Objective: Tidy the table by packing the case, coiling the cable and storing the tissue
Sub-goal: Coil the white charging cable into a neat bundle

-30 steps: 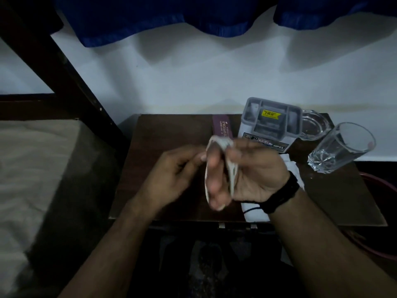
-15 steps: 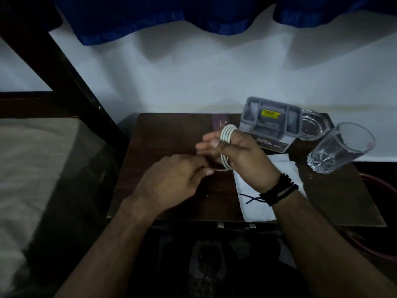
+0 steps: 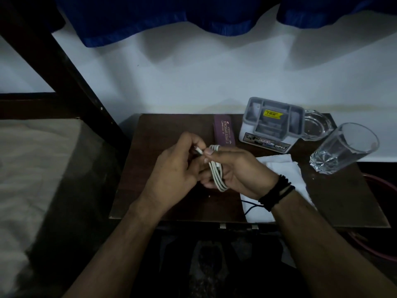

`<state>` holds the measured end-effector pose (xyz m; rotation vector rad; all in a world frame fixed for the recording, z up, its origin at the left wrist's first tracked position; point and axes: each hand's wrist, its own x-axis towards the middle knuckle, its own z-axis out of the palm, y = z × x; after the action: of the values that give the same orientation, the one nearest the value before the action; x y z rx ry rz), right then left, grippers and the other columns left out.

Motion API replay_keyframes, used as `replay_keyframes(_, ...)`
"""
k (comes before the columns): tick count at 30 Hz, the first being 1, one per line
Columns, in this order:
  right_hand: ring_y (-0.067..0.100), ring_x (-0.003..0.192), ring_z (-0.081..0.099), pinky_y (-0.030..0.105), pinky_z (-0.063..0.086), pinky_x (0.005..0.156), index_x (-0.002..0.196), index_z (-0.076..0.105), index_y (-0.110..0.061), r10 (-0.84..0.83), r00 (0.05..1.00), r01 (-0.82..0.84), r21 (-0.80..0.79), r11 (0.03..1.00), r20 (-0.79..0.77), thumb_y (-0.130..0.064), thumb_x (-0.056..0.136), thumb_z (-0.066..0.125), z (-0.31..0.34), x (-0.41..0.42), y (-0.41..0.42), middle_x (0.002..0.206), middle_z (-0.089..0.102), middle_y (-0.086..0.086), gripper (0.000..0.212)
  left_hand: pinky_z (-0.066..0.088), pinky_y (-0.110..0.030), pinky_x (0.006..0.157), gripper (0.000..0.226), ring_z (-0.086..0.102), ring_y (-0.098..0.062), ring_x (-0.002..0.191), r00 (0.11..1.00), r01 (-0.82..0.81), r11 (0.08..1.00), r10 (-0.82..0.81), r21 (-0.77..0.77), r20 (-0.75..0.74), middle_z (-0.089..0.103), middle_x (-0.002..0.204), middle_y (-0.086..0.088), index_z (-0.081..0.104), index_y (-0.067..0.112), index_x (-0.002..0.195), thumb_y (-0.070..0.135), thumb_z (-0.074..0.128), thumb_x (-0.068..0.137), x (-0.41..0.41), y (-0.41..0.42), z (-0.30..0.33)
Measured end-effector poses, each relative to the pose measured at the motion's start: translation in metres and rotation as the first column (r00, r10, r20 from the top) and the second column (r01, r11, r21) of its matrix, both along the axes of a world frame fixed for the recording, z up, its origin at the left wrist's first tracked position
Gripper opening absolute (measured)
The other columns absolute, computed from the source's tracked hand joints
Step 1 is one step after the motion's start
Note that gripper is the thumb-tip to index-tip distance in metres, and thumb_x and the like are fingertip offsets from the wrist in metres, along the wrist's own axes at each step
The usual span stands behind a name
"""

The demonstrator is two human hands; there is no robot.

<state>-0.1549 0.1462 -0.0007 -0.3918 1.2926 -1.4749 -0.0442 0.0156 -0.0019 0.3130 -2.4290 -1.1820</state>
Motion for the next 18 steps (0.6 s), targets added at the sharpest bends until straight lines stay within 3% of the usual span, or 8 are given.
replay_keyframes(3,0.021,0.07,0.066,0.035,0.05,0.071,0.085,0.061,-0.014,-0.089,0.992,0.089,0.004,0.996,0.093,-0.03,0.1,0.053,0.002,0.001,-0.004,0.076,0.067,0.007,0.024,0.052,-0.017,0.06,0.038,0.064,0.0,0.072,0.99,-0.125,0.987,0.131,0.103,-0.054,0.065,0.083,0.008,0.05,0.021,0.11,0.008,0.077,0.087,-0.005,0.007,0.002)
replay_keyframes(5,0.021,0.079,0.066,0.035,0.052,0.072,0.1,0.062,-0.013,-0.11,0.981,0.115,-0.028,0.993,0.157,-0.035,0.101,0.052,0.001,0.002,-0.007,0.086,0.068,0.005,0.024,0.05,-0.012,0.057,0.038,0.065,0.002,0.074,0.971,-0.213,0.962,0.228,0.174,-0.072,0.062,0.084,0.004,0.051,0.019,0.106,0.01,0.081,0.084,-0.01,0.008,0.002)
replay_keyframes(8,0.017,0.086,0.067,0.035,0.051,0.074,0.124,0.061,-0.008,-0.185,0.942,0.229,-0.133,0.964,0.281,-0.034,0.102,0.047,0.001,0.009,-0.016,0.105,0.071,0.006,0.037,0.054,-0.019,0.06,0.013,0.065,-0.004,0.072,0.956,-0.266,0.962,0.271,0.054,-0.112,0.064,0.087,0.005,0.067,0.017,0.092,0.017,0.079,0.087,-0.014,0.009,-0.004)
replay_keyframes(10,0.021,0.094,0.069,0.035,0.055,0.08,0.128,0.061,-0.004,-0.26,0.886,0.347,-0.178,0.921,0.385,-0.031,0.104,0.045,0.0,0.015,-0.023,0.11,0.071,0.011,0.04,0.055,-0.028,0.07,0.006,0.067,-0.009,0.078,0.953,-0.285,0.956,0.274,-0.071,-0.13,0.07,0.093,0.004,0.075,0.016,0.095,0.019,0.074,0.09,-0.015,0.011,-0.009)
replay_keyframes(12,0.025,0.108,0.069,0.036,0.055,0.095,0.124,0.062,-0.006,-0.324,0.837,0.435,-0.176,0.883,0.441,-0.029,0.104,0.045,-0.002,0.02,-0.027,0.122,0.071,0.016,0.035,0.053,-0.031,0.075,0.014,0.068,-0.014,0.084,0.953,-0.295,0.941,0.276,-0.168,-0.129,0.073,0.095,0.001,0.077,0.016,0.102,0.021,0.069,0.092,-0.017,0.015,-0.01)
replay_keyframes(15,0.028,0.117,0.066,0.036,0.053,0.1,0.122,0.062,-0.004,-0.423,0.788,0.538,-0.164,0.827,0.448,-0.026,0.1,0.052,-0.001,0.02,-0.031,0.13,0.068,0.021,0.033,0.052,-0.025,0.081,0.029,0.066,-0.014,0.092,0.966,-0.254,0.948,0.239,-0.191,-0.1,0.071,0.105,-0.001,0.074,0.015,0.112,0.029,0.058,0.093,-0.019,0.026,-0.008)
replay_keyframes(18,0.031,0.124,0.064,0.039,0.05,0.105,0.129,0.058,0.0,-0.476,0.739,0.609,-0.17,0.775,0.477,-0.029,0.079,0.063,0.0,0.018,-0.031,0.13,0.067,0.022,0.058,0.049,-0.018,0.087,0.043,0.061,-0.008,0.098,0.979,-0.202,0.974,0.197,-0.101,-0.056,0.064,0.11,0.002,0.072,0.012,0.12,0.037,0.059,0.087,-0.021,0.037,-0.006)
